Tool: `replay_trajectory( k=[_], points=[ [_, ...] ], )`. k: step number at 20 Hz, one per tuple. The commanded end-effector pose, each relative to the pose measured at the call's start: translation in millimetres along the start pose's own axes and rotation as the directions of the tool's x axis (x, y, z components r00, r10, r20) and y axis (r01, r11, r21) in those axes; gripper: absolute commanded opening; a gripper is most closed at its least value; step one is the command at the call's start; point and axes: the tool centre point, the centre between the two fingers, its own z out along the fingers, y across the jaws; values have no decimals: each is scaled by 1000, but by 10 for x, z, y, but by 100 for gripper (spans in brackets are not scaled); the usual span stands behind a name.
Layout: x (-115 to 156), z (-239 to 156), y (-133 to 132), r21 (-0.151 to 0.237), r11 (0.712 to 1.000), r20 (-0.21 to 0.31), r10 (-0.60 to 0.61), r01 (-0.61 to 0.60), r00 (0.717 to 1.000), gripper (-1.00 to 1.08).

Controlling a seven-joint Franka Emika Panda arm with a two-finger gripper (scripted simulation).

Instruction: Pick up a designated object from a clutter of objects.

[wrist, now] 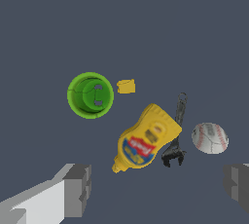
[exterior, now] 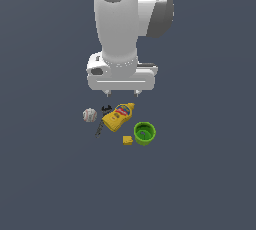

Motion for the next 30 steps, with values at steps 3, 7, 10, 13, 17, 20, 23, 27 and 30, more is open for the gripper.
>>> replay_trajectory(
  k=[3,7,10,13,17,20,23,27,30],
  points=[
    [15,301,294,12,997,-7,79,-79,997,100],
    [-15,647,646,21,985,-15,173,-173,985,100],
    [-77,921,936,24,968,-21,249,-249,968,100],
    [-163,1163,1197,24,948,-28,318,-317,948,100],
    [-287,1412,1474,21,921,-35,390,-389,920,100],
    [-370,1548,1628,17,903,-40,429,-428,902,100],
    [-436,1643,1737,14,890,-43,456,-456,889,100],
    [-485,1709,1813,12,880,-46,476,-476,878,100],
    [-487,1709,1812,12,880,-45,475,-475,879,100]
  ],
)
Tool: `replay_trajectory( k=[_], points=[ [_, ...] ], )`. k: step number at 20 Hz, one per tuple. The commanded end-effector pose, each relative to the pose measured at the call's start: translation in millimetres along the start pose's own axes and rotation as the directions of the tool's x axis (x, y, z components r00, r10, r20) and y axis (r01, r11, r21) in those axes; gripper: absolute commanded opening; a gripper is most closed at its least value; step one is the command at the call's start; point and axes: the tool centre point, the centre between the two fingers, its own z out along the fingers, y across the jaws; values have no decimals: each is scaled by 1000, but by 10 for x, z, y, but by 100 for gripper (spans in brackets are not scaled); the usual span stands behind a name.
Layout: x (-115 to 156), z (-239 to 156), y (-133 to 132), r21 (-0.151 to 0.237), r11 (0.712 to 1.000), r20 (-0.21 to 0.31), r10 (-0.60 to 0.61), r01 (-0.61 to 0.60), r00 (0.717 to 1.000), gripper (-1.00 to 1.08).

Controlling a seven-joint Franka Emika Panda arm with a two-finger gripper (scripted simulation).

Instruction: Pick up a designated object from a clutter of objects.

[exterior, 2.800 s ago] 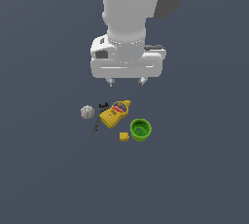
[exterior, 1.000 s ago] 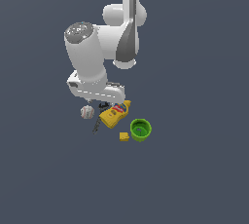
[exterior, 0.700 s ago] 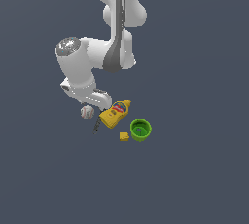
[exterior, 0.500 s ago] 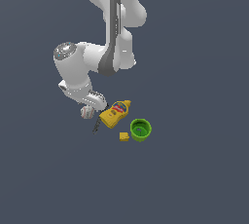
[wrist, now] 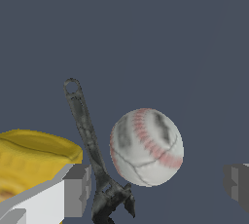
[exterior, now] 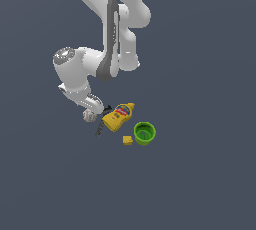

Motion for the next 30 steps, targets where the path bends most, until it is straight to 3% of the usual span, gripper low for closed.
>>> replay_trajectory(
  k=[1,19,20,30],
  points=[
    [1,1,-3,0,1000,-1,-1,1,1000,100],
    [-4,509,10,0,1000,-2,3,-3,1000,100],
    [-4,509,10,0,1000,-2,3,-3,1000,-100],
    [-4,498,8,1,1000,-3,3,-3,1000,-100]
  ],
)
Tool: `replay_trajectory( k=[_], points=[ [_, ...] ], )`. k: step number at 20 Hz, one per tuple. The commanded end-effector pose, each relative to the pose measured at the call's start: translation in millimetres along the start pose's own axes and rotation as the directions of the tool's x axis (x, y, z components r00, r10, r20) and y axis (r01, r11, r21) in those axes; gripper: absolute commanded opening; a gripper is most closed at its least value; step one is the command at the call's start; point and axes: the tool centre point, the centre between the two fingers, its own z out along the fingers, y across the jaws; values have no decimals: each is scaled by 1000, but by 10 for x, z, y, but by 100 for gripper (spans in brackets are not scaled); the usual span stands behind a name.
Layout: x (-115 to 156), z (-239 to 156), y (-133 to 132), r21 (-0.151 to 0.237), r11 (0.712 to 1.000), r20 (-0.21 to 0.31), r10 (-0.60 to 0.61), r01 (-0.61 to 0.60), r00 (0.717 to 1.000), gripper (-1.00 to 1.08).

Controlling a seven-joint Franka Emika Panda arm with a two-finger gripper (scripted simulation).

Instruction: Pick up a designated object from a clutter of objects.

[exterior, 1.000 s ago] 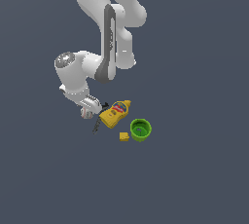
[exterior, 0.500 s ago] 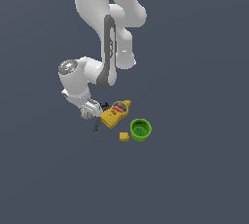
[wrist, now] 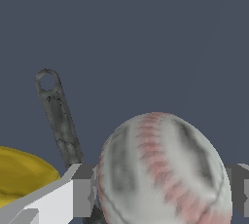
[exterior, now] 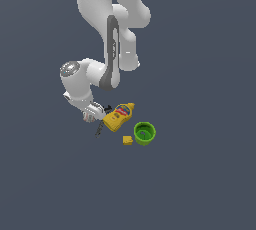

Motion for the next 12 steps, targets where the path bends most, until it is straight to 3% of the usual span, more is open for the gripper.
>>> replay_trajectory(
  k=[1,12],
  points=[
    [2,-2,0,0,1000,0,0,0,1000,-100],
    [-36,-341,-51,0,1000,0,0,0,1000,-100]
  ],
)
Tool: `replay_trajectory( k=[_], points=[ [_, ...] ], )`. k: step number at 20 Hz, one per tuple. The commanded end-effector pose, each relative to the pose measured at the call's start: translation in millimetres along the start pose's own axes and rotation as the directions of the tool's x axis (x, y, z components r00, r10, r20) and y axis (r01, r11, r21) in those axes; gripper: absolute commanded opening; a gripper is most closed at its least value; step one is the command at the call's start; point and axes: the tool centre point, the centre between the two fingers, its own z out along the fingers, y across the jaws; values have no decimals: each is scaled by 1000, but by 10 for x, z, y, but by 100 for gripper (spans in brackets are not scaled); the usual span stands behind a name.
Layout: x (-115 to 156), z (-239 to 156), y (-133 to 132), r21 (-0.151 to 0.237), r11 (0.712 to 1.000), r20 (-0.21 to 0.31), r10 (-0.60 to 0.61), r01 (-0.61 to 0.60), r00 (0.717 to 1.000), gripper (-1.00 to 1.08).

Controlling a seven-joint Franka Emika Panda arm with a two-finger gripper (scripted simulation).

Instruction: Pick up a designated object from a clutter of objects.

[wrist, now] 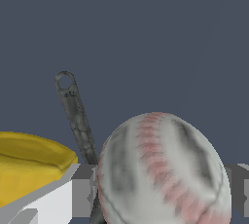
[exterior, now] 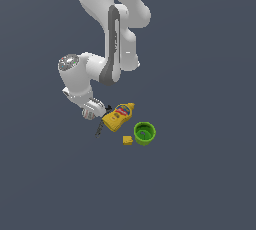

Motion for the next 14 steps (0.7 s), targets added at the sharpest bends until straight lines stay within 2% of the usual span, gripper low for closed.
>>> replay_trajectory(
  k=[1,14],
  points=[
    [-7,-146,-23,1,1000,-2,0,0,1000,-100],
    [-124,-1322,-182,-3,1000,-3,2,-2,1000,-100]
  ],
)
